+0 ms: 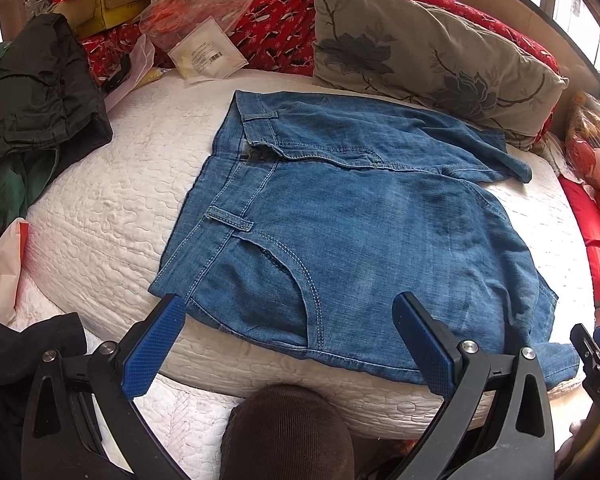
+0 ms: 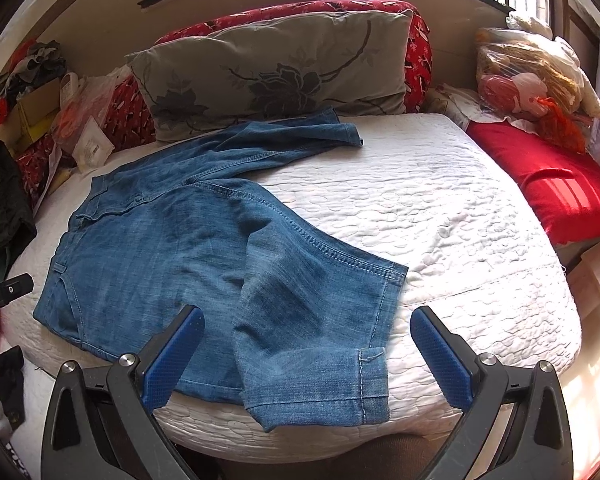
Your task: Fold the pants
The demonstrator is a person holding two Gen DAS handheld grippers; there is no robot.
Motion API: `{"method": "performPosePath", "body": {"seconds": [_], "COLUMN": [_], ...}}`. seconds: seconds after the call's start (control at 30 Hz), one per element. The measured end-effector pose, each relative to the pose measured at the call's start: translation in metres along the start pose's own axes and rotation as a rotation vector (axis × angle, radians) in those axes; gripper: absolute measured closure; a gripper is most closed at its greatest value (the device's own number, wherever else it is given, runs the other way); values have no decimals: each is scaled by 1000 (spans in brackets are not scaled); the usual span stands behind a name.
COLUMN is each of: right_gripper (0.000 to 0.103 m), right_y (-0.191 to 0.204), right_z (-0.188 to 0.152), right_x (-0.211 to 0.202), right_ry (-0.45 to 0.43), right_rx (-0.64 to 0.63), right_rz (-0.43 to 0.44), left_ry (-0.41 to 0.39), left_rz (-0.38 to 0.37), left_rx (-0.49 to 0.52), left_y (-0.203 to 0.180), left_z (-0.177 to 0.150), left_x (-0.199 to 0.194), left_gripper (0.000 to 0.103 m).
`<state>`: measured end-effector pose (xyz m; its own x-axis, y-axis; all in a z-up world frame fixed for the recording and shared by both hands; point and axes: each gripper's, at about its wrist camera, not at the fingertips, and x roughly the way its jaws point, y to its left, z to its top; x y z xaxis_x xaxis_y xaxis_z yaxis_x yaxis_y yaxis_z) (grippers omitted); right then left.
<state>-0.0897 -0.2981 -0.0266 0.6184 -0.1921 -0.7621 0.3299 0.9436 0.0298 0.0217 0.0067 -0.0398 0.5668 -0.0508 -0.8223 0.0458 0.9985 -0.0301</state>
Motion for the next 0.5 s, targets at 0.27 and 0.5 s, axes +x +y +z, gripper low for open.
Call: {"method": "performPosePath", "body": {"seconds": [0.27,0.5], "right_gripper": [0,0], "right_y": [-1,-27], "right_z": [0,0], "right_x": [6,13], "right_ry": [25,58], "right_rx": [9,74], "right_rz": [2,-28], "left_ry": [20,84], "left_rz": [12,57], "left_rx": [-7,-7], "left_y": [8,31], "left_z": [2,7], "left_x": [9,29], "left_gripper": [0,0]}}
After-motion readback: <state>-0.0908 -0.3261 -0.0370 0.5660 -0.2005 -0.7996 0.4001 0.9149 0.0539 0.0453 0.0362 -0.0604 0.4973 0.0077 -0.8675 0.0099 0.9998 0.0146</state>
